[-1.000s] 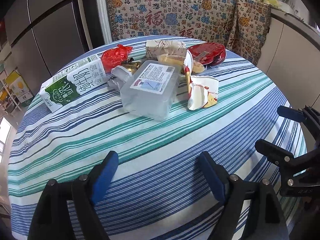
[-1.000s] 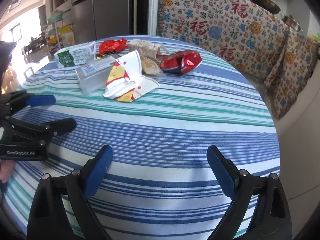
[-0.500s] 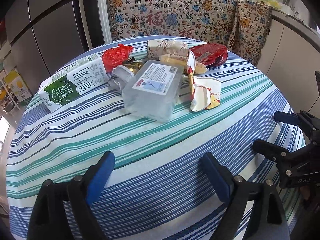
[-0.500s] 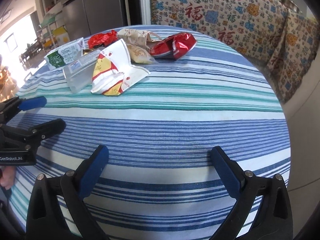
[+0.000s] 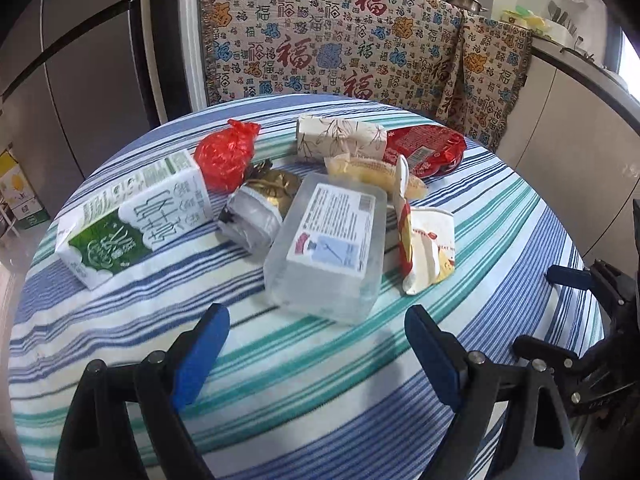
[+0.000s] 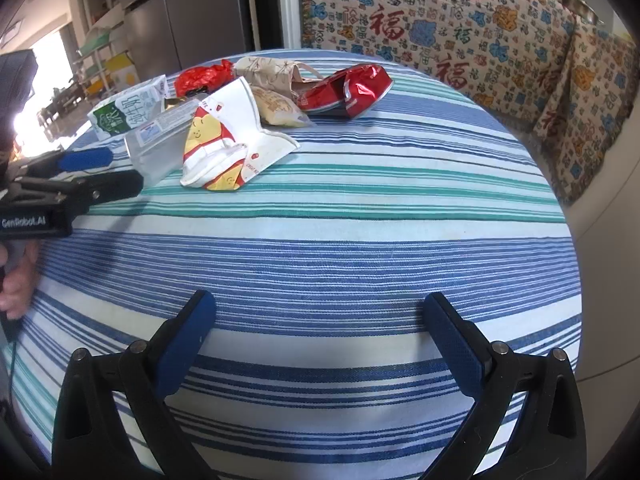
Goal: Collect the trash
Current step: 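Grasp the clear plastic box with the left tool while the right tool grasps the white-red wrapper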
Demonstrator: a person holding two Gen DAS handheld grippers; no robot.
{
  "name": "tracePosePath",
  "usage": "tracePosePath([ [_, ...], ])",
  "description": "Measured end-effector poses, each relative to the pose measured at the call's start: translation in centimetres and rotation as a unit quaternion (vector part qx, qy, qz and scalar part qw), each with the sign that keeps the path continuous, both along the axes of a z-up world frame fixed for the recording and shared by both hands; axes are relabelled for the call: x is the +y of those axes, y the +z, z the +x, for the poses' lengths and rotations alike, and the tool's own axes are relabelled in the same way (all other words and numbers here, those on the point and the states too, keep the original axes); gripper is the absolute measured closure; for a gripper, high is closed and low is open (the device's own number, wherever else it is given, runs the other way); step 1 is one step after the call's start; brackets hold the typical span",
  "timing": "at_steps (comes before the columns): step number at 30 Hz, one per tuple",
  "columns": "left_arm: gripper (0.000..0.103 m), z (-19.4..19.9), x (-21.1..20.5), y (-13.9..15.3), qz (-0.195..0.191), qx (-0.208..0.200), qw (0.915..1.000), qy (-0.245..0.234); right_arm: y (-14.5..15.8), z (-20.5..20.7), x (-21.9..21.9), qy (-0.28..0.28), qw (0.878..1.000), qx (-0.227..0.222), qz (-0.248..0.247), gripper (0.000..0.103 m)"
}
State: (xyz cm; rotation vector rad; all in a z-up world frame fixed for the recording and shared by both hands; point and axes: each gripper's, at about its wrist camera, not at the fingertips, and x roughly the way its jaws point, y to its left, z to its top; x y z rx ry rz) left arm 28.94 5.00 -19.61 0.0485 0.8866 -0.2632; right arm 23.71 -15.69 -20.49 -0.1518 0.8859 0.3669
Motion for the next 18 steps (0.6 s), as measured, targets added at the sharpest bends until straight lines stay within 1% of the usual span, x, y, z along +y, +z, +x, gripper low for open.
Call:
tracePosePath([
  [2, 0.012, 1.1, -0.7, -0.1, 0.009, 0.0, 0.9998, -0.018, 0.0, 0.0, 0.0, 0.0, 1.0, 0.0, 0.0, 0.0],
  [4, 0.012, 1.9, -1.1, -0.6, 0.021, 0.001, 0.9996, -0.02, 0.0, 0.0, 0.0, 0.0, 1.0, 0.0, 0.0, 0.0],
  [6, 0.013, 2.4, -1.3, -0.8, 0.025, 0.002, 0.9994, -0.022, 0.0, 0.0, 0.0, 0.001, 1.0, 0.0, 0.0, 0.0],
  [7, 0.017, 2.4, -1.4, -0.7, 0.025, -0.004, 0.9994, -0.023, 0.0, 0.0, -0.1, 0.001, 1.0, 0.0, 0.0, 0.0],
  [8, 0.023, 2.3, -1.5, -0.6, 0.025, -0.009, 0.9993, -0.024, 0.0, 0.0, -0.1, 0.001, 1.0, 0.0, 0.0, 0.0],
  [9, 0.039, 2.2, -1.6, -0.5, 0.026, -0.009, 0.9993, -0.025, 0.0, 0.0, -0.1, 0.001, 1.0, 0.0, 0.001, 0.0],
  [12, 0.04, 1.2, -1.5, -0.4, 0.017, -0.008, 0.9996, -0.023, 0.0, 0.0, 0.0, 0.001, 1.0, 0.0, 0.0, 0.0],
  [13, 0.04, 0.7, -1.5, -0.4, 0.021, -0.009, 0.9996, -0.019, 0.0, 0.0, -0.1, 0.001, 1.0, 0.0, 0.0, 0.0],
  [18, 0.04, -3.2, -0.5, -0.1, 0.022, -0.009, 0.9993, 0.03, 0.0, 0.0, -0.1, 0.002, 1.0, 0.0, 0.0, 0.0],
])
